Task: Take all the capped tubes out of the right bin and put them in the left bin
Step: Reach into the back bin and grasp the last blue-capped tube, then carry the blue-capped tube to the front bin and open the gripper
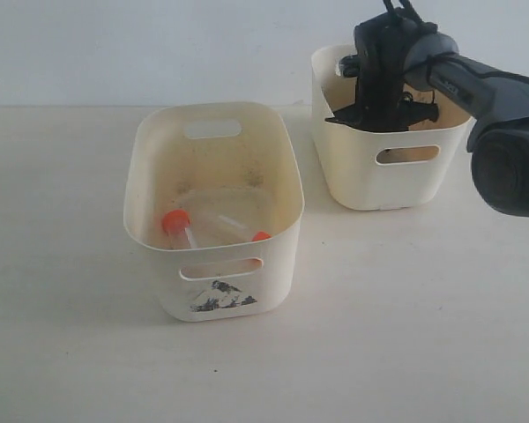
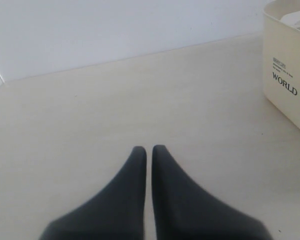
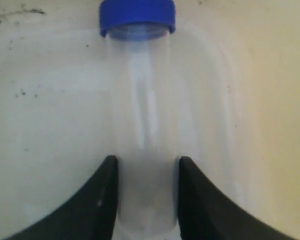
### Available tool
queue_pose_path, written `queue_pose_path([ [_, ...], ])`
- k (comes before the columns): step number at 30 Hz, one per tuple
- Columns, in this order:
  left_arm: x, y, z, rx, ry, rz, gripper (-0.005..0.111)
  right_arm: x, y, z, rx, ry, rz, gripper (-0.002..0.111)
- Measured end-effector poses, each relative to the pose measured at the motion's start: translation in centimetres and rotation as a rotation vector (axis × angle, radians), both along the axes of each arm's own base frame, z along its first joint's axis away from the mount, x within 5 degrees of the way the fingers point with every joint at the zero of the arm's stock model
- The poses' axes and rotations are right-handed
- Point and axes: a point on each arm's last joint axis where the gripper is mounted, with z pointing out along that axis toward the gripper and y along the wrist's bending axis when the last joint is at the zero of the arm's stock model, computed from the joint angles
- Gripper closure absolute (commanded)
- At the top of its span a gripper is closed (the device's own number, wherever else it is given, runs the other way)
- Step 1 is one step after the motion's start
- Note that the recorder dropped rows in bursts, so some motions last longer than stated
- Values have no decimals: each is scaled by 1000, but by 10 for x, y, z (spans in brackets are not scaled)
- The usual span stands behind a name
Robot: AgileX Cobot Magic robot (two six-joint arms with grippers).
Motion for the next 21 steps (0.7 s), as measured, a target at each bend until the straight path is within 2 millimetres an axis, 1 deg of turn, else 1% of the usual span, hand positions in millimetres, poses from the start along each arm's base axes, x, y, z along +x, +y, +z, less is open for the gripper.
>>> queue_pose_path([
  [5, 0, 0, 0, 0, 0, 0, 102, 0, -1, 1, 7, 3, 2, 108],
  [7, 0, 0, 0, 0, 0, 0, 102, -2, -1, 8, 14, 8, 8, 108],
  [9, 0, 0, 0, 0, 0, 0, 102, -7, -1, 26, 16, 20, 20, 108],
  [10, 0, 0, 0, 0, 0, 0, 102, -9, -2, 49, 13, -7, 39, 108],
  [11, 0, 0, 0, 0, 0, 0, 102, -13, -4, 78, 17, -61, 44, 108],
  [12, 0, 0, 0, 0, 0, 0, 102, -16, -6, 102, 19, -104, 50, 108],
  [13, 0, 0, 0, 0, 0, 0, 102, -23, -8, 133, 25, -161, 57, 108],
  [15, 0, 0, 0, 0, 0, 0, 102, -37, -4, 178, 106, -235, 77, 108],
  [16, 0, 0, 0, 0, 0, 0, 102, -42, 0, 191, 166, -249, 107, 108],
  [17, 0, 0, 0, 0, 0, 0, 102, -49, 10, 204, 274, -260, 160, 108],
  [19, 0, 0, 0, 0, 0, 0, 102, -58, 24, 217, 407, -261, 244, 109],
  [21, 0, 0, 0, 0, 0, 0, 102, -67, 40, 222, 481, -247, 306, 109],
])
